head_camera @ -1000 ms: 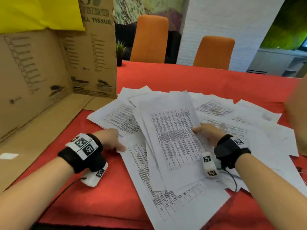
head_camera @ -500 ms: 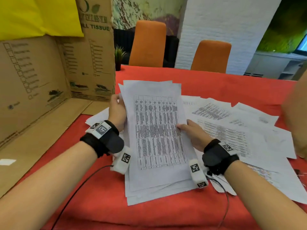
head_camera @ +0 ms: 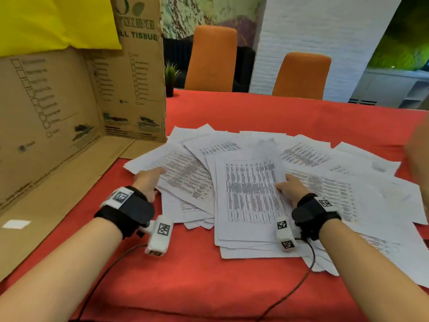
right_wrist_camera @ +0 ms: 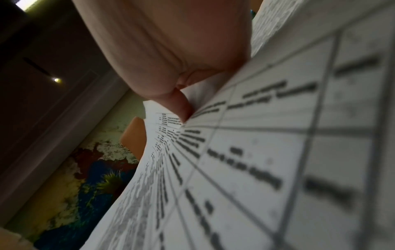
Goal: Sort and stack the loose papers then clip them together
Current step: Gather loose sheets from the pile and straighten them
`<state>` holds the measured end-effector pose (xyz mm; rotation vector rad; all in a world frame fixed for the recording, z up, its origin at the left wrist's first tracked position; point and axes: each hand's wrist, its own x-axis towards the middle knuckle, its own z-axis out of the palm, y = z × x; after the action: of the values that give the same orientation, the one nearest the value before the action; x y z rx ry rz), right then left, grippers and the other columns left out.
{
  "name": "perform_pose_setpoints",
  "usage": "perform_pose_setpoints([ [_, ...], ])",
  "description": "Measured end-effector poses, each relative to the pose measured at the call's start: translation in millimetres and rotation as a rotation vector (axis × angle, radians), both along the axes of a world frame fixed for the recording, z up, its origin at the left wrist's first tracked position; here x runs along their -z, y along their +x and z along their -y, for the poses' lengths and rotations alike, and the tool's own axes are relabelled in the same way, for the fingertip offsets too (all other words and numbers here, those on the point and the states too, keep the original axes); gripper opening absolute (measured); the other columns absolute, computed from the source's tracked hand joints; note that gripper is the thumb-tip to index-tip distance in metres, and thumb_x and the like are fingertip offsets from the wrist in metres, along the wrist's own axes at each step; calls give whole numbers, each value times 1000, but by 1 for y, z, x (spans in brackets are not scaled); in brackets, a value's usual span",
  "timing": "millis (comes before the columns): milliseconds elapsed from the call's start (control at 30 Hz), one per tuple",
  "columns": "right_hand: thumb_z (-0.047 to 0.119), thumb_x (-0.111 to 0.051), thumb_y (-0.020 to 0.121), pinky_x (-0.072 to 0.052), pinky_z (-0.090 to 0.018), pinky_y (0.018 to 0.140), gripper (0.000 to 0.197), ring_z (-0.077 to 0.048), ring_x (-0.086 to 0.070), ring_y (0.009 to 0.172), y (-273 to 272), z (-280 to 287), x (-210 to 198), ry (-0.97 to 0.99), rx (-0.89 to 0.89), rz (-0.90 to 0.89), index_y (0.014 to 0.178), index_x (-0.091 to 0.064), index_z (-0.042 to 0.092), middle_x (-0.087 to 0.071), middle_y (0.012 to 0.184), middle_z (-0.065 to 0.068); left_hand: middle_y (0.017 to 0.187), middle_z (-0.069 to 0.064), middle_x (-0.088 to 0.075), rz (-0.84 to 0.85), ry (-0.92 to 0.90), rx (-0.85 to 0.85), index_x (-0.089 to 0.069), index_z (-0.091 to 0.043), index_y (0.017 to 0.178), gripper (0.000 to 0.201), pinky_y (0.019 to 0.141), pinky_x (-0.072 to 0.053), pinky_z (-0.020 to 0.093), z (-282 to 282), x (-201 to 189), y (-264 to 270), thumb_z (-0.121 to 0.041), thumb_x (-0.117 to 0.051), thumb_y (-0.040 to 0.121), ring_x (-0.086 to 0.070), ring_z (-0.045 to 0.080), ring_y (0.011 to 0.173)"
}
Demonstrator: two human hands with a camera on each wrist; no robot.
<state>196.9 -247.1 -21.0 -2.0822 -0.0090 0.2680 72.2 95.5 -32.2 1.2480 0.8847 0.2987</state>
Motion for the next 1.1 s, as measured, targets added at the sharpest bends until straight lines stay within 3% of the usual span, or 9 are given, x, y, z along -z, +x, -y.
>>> perform_pose_setpoints([
  [67, 0, -45, 94, -53, -39, 79, 24, -31, -60, 86, 1, -4, 3, -33, -14, 7, 116, -53, 5, -62, 93, -10, 126, 7, -56, 43, -22, 66, -54, 0, 125, 47, 98, -44, 41, 15, 0, 6, -10, -68, 81, -54, 25, 114],
  [167, 1, -46, 93, -54, -38, 79, 22, -32, -62, 93, 1, -2, 7, -36, -12, -1, 112, -54, 10, -62, 101, -12, 119, 23, -60, 137, -55, 139, -54, 9, 125, 38, 92, -48, 47, 35, -6, 16, 8, -55, 87, -59, 37, 110],
  [333, 0, -47, 95, -53, -33, 71, 15, -25, -62, 79, 9, 5, 14, 25, -5, -9, 106, -54, 7, -63, 92, -9, 103, 14, -67, 150, 392, 230, -67, -9, 92, 17, 91, -50, 47, 53, -32, 23, -3, -51, 93, -63, 28, 96],
  [433, 1, -47, 97, -52, -44, 91, 25, -29, -64, 96, 15, 14, 17, 151, 26, -85, 121, -54, 3, -65, 109, -13, 107, 12, -65, 245, 671, 310, -64, -2, 114, 24, 83, -49, 32, 62, -67, 7, -10, -48, 97, -61, 22, 98],
  [567, 3, -48, 98, -37, -48, 111, 36, -34, -54, 122, 27, 25, 20, 210, 94, -157, 134, -45, -1, -57, 130, -14, 73, 3, -58, 379, 858, 258, -64, -7, 104, 16, 60, -41, 16, 54, -122, -10, -12, -52, 97, -54, 6, 63],
  [700, 8, -52, 97, -37, -49, 111, 40, -34, -54, 123, 35, 32, 26, 223, 65, -163, 137, -46, 1, -57, 135, -16, 105, 3, -64, 614, 896, 132, -60, -22, 115, 23, 87, -47, 27, 26, -177, -12, -15, -54, 94, -61, 13, 98],
  [800, 6, -46, 100, -34, -51, 113, 39, -35, -51, 125, 27, 35, 22, 304, 64, -206, 138, -43, 1, -57, 133, -18, 123, 0, -62, 721, 922, 63, -57, -13, 128, 36, 96, -48, 25, 12, -211, -4, -16, -56, 92, -59, 12, 117],
  [967, 2, -46, 98, -41, -52, 107, 30, -35, -58, 114, 23, 37, 22, 345, 63, -195, 129, -50, 4, -63, 123, -16, 117, 7, -63, 777, 674, -43, -55, 0, 128, 38, 86, -54, 22, 6, -218, 15, -9, -60, 91, -65, 12, 101],
  [1100, 3, -51, 95, -50, -58, 93, 30, -41, -66, 103, 23, 35, 26, 324, 60, -178, 124, -59, 7, -70, 112, -19, 98, -10, -64, 719, 410, -20, -55, -5, 125, 34, 68, -51, 12, 7, -181, 19, -20, -56, 95, -63, -10, 73],
])
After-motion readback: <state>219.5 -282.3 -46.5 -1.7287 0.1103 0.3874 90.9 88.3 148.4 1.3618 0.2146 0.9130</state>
